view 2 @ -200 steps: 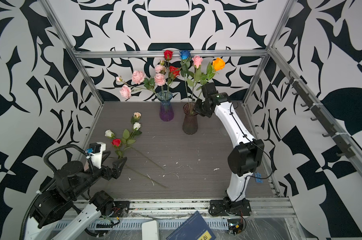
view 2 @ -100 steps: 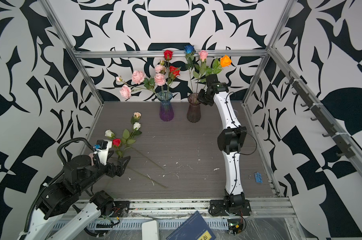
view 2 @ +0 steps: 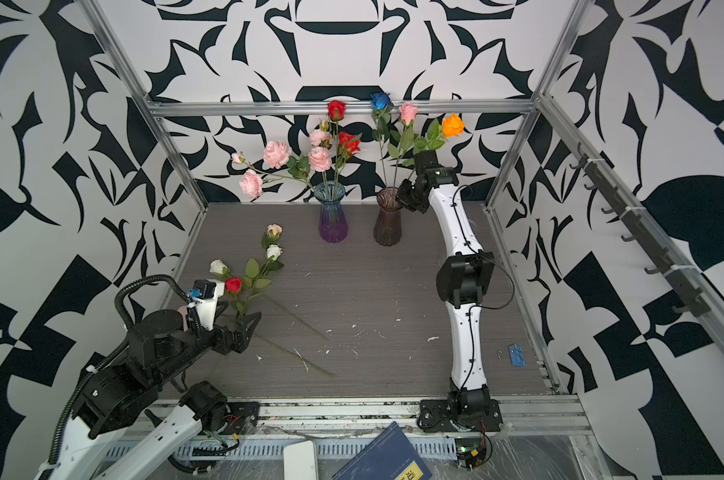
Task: Arrange the flowers into the vase
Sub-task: 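Release the mauve vase and raise the right gripper toward the glass vase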
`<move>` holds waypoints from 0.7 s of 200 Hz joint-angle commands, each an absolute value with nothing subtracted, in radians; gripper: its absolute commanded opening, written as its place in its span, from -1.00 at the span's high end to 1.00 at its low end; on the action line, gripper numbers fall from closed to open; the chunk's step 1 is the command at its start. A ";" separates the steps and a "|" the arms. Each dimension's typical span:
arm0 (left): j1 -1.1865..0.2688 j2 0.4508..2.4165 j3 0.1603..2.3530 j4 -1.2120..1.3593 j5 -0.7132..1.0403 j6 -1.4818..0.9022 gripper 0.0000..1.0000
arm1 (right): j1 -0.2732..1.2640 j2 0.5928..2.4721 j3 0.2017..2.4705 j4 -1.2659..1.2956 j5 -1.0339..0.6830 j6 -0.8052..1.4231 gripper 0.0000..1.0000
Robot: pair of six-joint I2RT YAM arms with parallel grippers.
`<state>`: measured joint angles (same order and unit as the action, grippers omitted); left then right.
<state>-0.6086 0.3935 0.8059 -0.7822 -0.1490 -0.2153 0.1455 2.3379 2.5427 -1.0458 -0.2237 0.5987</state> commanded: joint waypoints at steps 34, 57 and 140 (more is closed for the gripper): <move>-0.606 0.385 0.805 -0.782 -0.135 -0.219 -0.99 | 0.149 2.230 2.570 -0.960 -0.249 0.593 0.22; -0.605 0.383 0.805 -0.782 -0.133 -0.217 -0.99 | 0.149 2.219 2.598 -0.982 -0.250 0.588 0.14; -0.606 0.377 0.806 -0.781 -0.118 -0.216 -0.99 | 0.067 1.859 2.309 -1.038 -0.199 0.535 0.17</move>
<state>-0.6086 0.3908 0.8059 -0.7822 -0.1333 -0.2153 0.1303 2.0048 2.4092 -1.0275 -0.2321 0.5594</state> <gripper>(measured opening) 0.995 0.415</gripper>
